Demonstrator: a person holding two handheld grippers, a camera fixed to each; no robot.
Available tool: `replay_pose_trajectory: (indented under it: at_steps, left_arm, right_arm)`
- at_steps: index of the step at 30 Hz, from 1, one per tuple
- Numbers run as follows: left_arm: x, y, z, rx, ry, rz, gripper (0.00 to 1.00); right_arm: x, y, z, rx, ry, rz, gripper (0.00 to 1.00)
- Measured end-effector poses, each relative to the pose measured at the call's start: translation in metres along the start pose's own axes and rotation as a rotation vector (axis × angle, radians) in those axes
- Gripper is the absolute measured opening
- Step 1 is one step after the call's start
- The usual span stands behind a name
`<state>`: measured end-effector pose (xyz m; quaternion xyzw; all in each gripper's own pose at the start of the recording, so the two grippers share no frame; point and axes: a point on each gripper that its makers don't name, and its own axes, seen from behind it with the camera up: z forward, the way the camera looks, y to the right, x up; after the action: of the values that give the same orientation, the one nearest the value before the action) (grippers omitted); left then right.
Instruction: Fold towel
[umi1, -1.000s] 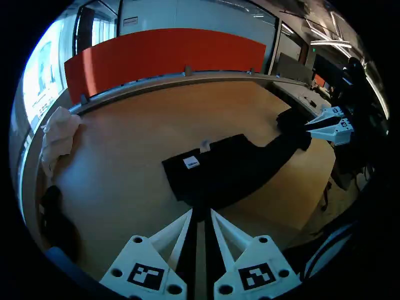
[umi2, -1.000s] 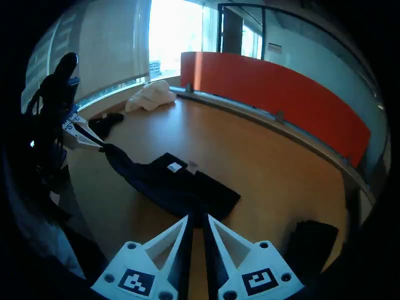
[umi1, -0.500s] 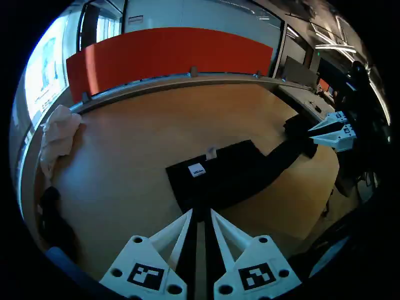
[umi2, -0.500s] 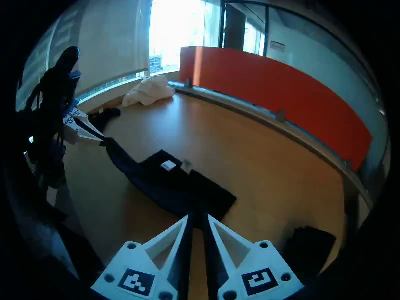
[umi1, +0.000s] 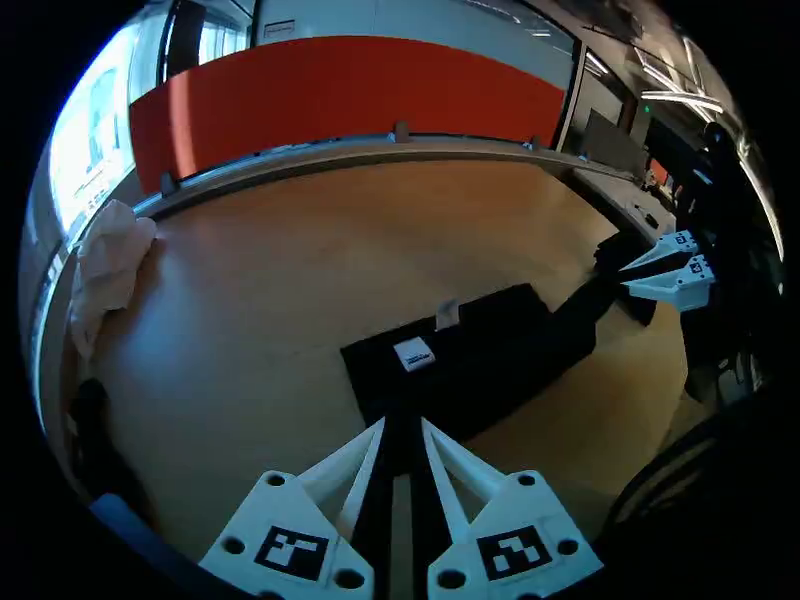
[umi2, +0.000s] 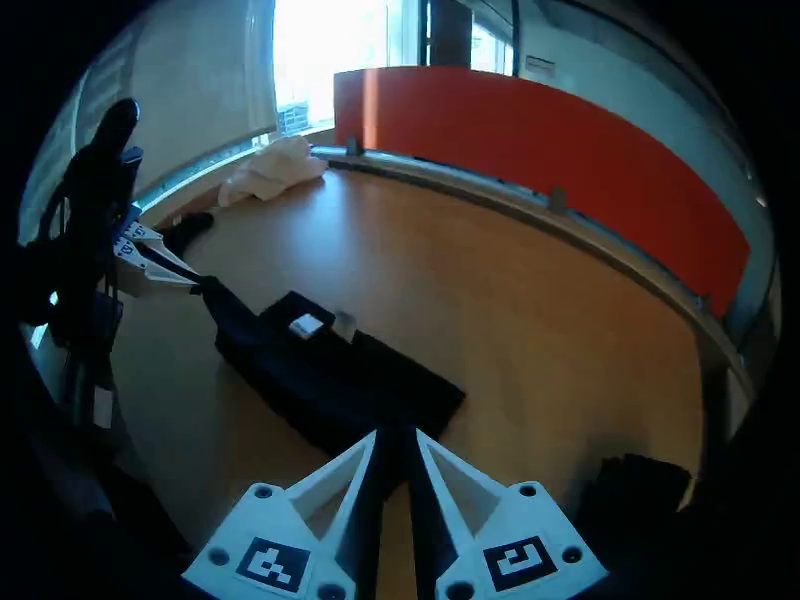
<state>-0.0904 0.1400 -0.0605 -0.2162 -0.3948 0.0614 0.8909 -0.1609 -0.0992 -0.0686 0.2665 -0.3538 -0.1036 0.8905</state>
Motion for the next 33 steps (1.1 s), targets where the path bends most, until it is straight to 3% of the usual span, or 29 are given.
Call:
replay_pose_trajectory:
  at_steps: [11,24,33]
  left_arm:
    - [-0.004,-0.006,0.028,-0.013,-0.038,0.007,0.09]
    - [-0.012,-0.022,0.073,0.010,-0.070,-0.022,0.10]
    - [-0.016,-0.029,0.091,0.031,-0.084,-0.026,0.15]
  right_arm:
    - [-0.011,0.010,0.022,-0.002,-0.044,-0.008,0.13]
    - [-0.027,0.024,0.060,-0.007,-0.076,0.047,0.13]
    - [-0.031,0.033,0.077,-0.041,-0.082,0.059,0.14]
